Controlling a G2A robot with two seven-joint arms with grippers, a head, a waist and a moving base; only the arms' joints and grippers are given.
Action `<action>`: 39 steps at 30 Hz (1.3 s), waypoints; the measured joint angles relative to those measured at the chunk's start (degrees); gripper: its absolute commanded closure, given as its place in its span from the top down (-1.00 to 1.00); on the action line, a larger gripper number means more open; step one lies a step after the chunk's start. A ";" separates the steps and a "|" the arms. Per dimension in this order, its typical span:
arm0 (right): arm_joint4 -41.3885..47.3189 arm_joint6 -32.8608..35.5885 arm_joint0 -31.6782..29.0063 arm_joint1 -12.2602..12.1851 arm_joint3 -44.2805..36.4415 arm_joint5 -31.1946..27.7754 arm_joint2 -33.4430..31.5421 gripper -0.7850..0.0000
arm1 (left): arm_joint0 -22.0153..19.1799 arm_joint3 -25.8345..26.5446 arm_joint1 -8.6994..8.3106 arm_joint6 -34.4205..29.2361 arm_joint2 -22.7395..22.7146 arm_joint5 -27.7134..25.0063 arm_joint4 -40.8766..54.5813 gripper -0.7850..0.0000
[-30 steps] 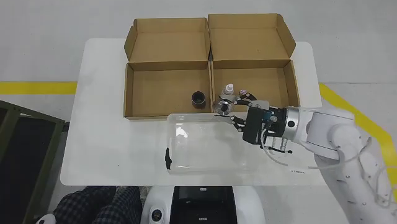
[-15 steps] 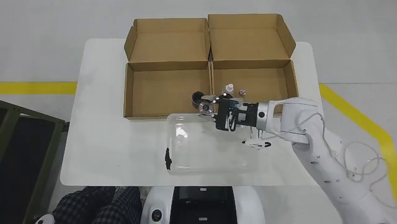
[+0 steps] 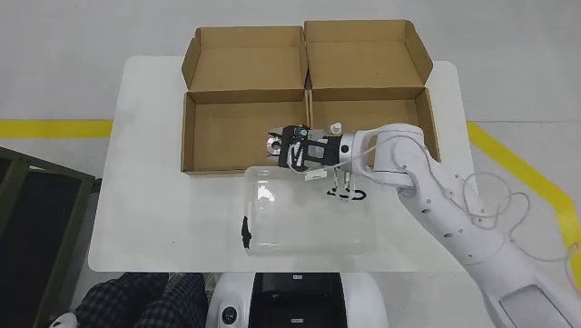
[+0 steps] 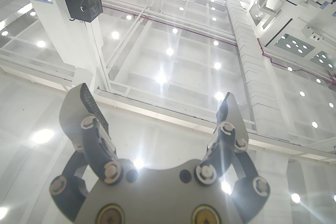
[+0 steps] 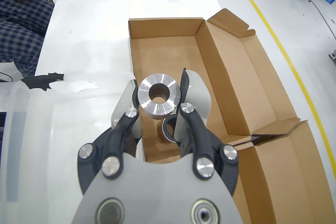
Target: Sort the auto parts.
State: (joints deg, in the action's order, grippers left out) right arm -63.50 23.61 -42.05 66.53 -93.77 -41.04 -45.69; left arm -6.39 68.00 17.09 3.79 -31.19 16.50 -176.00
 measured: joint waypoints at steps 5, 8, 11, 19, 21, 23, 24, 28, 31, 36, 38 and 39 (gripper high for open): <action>2.26 0.56 3.65 2.15 5.23 1.37 4.43 -1.00 | 0.00 0.00 0.00 0.00 0.00 0.00 0.00 1.00; 3.65 0.88 6.35 3.86 8.92 1.55 7.63 -1.00 | 0.00 0.00 0.00 0.00 0.00 0.00 0.00 1.00; 3.81 1.44 8.20 5.19 11.44 2.42 9.87 -1.00 | 0.00 0.00 0.00 0.00 0.00 0.00 0.00 1.00; 3.71 3.71 12.41 8.96 18.44 4.84 15.09 -1.00 | 0.00 0.00 0.00 0.00 0.00 0.00 0.00 1.00; 3.70 4.21 13.30 9.89 20.09 5.26 16.12 -1.00 | 0.00 0.00 0.00 0.00 0.00 0.00 0.00 1.00; 3.89 4.42 13.96 10.66 21.42 5.50 16.82 -1.00 | 0.00 0.00 0.00 0.00 0.00 0.00 0.00 1.00; 3.98 4.55 14.36 11.11 22.22 5.64 17.15 -1.00 | 0.00 0.00 0.00 0.00 0.00 0.00 0.00 1.00; 3.96 5.28 15.50 12.31 24.21 5.82 17.82 -1.00 | 0.00 0.00 0.00 0.00 0.00 0.00 0.00 1.00; 3.89 6.15 16.29 13.04 25.25 5.92 18.02 -1.00 | 0.00 0.00 0.00 0.00 0.00 0.00 0.00 1.00; 3.66 8.39 17.45 14.17 26.53 6.25 18.32 -1.00 | 0.00 0.00 0.00 0.00 0.00 0.00 0.00 1.00; 3.70 9.05 17.73 14.55 27.01 6.25 18.44 -1.00 | 0.00 0.00 0.00 0.00 0.00 0.00 0.00 1.00; 3.71 9.42 17.85 14.80 27.33 6.24 18.54 -0.91 | 0.00 0.00 0.00 0.00 0.00 0.00 0.00 1.00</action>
State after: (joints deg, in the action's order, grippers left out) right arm -59.79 33.03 -24.20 81.33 -66.44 -34.79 -27.15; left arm -6.39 68.00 17.09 3.79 -31.19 16.50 -176.00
